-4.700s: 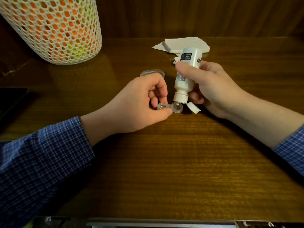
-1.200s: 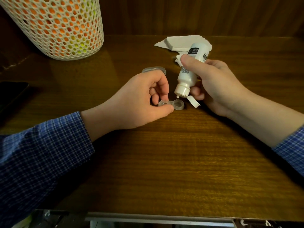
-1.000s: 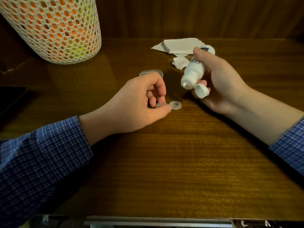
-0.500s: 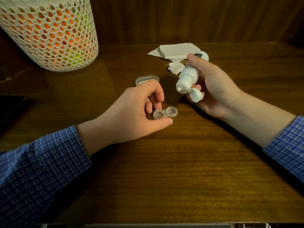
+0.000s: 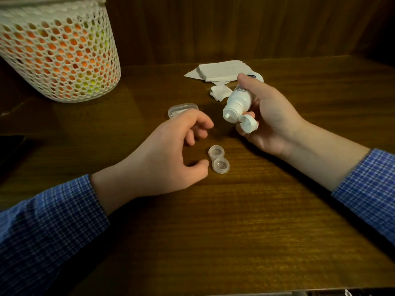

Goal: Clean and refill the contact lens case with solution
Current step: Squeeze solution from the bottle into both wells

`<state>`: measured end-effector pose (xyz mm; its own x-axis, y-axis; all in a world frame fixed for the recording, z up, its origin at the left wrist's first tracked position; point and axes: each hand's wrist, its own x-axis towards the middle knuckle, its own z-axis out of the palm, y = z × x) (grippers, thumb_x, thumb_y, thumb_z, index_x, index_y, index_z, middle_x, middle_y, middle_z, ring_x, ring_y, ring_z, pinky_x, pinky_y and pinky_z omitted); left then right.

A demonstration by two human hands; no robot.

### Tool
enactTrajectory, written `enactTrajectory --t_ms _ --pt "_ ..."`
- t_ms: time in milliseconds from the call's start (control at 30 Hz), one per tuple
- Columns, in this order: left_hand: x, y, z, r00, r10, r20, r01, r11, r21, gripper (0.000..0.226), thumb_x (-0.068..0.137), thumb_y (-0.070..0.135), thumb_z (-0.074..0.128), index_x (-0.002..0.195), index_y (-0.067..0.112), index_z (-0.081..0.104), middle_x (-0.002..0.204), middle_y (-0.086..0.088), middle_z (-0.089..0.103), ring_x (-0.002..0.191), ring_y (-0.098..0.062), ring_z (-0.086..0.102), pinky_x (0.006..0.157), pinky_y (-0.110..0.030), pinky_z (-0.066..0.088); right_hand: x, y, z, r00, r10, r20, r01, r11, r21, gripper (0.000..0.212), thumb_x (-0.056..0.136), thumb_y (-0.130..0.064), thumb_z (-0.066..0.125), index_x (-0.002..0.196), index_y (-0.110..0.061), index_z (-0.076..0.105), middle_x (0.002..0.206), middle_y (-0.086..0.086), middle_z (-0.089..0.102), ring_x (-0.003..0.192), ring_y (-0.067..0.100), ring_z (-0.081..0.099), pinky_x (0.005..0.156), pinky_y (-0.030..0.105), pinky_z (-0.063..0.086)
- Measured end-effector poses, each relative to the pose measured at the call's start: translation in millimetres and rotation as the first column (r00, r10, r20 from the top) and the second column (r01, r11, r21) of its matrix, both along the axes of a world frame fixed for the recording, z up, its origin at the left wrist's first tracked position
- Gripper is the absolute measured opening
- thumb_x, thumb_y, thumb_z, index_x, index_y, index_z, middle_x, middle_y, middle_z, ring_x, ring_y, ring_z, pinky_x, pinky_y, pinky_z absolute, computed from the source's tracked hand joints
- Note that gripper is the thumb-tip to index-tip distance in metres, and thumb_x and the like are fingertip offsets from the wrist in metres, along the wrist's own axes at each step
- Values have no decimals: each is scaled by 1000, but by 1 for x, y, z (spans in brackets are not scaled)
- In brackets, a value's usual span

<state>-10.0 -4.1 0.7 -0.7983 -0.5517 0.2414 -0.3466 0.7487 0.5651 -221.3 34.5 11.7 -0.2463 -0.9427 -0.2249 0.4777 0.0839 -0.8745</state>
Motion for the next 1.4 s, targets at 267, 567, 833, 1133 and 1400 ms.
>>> enactTrajectory --t_ms 267,567,833,1133,1400 --pt "-9 -7 2 995 -90 47 84 989 121 92 83 19 81 158 28 27 130 23 62 108 -3 58 80 -7 43 -1 1 2 992 -68 110 65 998 27 27 94 -40 68 105 -17 58 55 -1 63 60 9 45 60 19 36" --pt "-8 -5 1 996 -88 -18 90 983 162 97 85 22 81 161 26 21 114 23 70 107 0 61 84 -5 41 1 6 7 980 -102 172 96 995 41 32 93 -39 70 111 -18 54 56 2 68 63 10 55 60 16 46" --pt "-4 -1 -1 997 -35 -65 35 999 -2 86 82 22 84 153 17 36 93 13 71 92 -7 65 75 -10 46 3 11 9 982 -86 171 80 996 41 28 95 -37 68 110 -18 53 57 4 66 52 11 62 44 17 50" --pt "0 -3 2 999 15 -39 -17 999 -39 88 77 32 83 151 18 38 96 13 67 87 -8 64 69 -13 49 2 9 8 983 -100 156 86 992 92 39 93 -36 71 122 -18 51 83 9 62 52 15 65 37 20 48" --pt "0 -8 -1 997 21 -79 -21 1000 4 76 82 16 84 146 15 44 92 10 71 86 -10 66 70 -10 47 3 11 10 989 -75 124 64 994 89 34 92 -37 72 116 -21 53 70 8 68 57 14 64 41 19 50"
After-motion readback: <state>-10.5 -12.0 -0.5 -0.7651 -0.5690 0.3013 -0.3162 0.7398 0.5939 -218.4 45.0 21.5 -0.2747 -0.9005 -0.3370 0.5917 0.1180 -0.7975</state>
